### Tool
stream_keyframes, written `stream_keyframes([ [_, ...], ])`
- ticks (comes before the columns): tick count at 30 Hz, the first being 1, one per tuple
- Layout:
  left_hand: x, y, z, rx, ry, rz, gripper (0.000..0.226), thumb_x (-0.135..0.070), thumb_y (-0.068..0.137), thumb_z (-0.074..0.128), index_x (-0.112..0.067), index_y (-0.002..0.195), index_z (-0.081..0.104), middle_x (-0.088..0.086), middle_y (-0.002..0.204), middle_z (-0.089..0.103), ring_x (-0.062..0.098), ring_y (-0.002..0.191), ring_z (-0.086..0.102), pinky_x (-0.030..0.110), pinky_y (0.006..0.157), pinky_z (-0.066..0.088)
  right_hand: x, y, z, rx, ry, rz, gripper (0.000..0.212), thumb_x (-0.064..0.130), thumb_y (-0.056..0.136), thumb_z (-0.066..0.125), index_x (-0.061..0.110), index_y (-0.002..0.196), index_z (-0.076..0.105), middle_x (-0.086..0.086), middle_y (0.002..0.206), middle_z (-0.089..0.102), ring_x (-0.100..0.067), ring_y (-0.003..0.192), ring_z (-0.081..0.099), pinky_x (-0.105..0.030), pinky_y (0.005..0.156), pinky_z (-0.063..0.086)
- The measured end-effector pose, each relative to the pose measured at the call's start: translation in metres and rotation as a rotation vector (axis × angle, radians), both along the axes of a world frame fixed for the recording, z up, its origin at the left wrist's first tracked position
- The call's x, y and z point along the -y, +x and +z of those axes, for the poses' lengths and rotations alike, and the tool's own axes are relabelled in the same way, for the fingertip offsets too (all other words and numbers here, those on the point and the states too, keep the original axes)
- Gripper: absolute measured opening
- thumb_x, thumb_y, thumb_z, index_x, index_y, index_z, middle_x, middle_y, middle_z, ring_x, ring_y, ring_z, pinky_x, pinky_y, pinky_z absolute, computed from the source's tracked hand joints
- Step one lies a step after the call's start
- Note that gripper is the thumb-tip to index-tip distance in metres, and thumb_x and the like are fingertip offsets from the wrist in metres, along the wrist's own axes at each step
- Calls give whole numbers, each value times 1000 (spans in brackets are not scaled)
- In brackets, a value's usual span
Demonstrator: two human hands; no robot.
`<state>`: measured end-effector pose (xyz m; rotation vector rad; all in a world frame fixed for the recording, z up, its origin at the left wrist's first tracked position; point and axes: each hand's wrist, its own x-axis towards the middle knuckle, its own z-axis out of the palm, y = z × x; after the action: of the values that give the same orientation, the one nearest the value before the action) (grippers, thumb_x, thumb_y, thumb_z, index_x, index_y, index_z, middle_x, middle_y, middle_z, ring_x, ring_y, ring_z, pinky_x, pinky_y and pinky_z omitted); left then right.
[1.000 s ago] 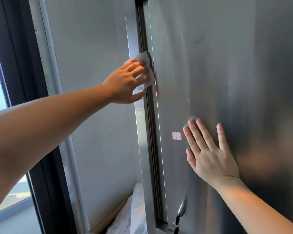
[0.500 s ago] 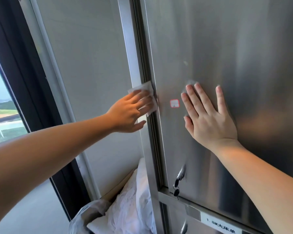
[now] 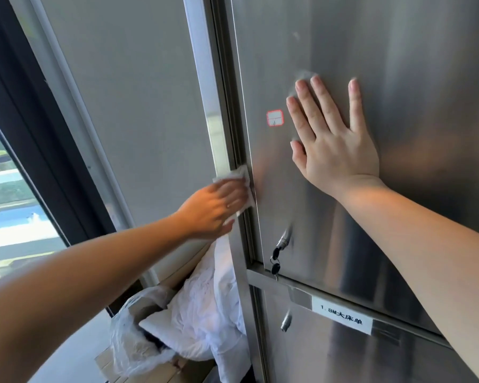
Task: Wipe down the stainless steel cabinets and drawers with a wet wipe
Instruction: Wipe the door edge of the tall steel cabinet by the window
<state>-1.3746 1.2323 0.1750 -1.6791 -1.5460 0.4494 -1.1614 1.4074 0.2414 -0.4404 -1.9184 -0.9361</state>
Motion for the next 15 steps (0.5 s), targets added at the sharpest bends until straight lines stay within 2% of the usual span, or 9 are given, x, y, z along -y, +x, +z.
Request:
stream_keyframes([
  [4, -2, 0, -18, 50, 24, 32, 63, -36, 84, 60, -3, 137, 54, 17, 141, 53, 37, 140, 39, 52, 116, 30, 1, 2, 1, 10, -12, 22, 59, 31, 103, 23, 8, 156, 8, -13, 163, 2, -30, 150, 1, -57, 112, -16],
  [7, 3, 8, -68, 111, -36, 25, 67, -35, 76, 68, -5, 135, 58, 13, 138, 57, 34, 137, 43, 48, 116, 29, 2, 3, 2, 18, -15, 19, 60, 31, 103, 25, 8, 155, 9, -14, 163, 3, -30, 150, 2, -57, 112, -15],
  [11, 8, 22, -128, 176, -147, 83, 66, -35, 70, 67, -7, 131, 62, 7, 134, 62, 29, 136, 47, 46, 118, 24, 3, 4, 3, 24, -19, 14, 60, 31, 102, 25, 8, 155, 9, -14, 163, 3, -31, 150, 2, -58, 112, -13],
  [15, 7, 20, -125, 107, -163, 30, 59, -35, 72, 69, -8, 124, 67, 6, 125, 67, 27, 130, 53, 42, 121, 20, 4, 3, 4, 31, -20, 7, 60, 32, 103, 24, 8, 155, 8, -14, 163, 3, -31, 150, 2, -57, 112, -13],
])
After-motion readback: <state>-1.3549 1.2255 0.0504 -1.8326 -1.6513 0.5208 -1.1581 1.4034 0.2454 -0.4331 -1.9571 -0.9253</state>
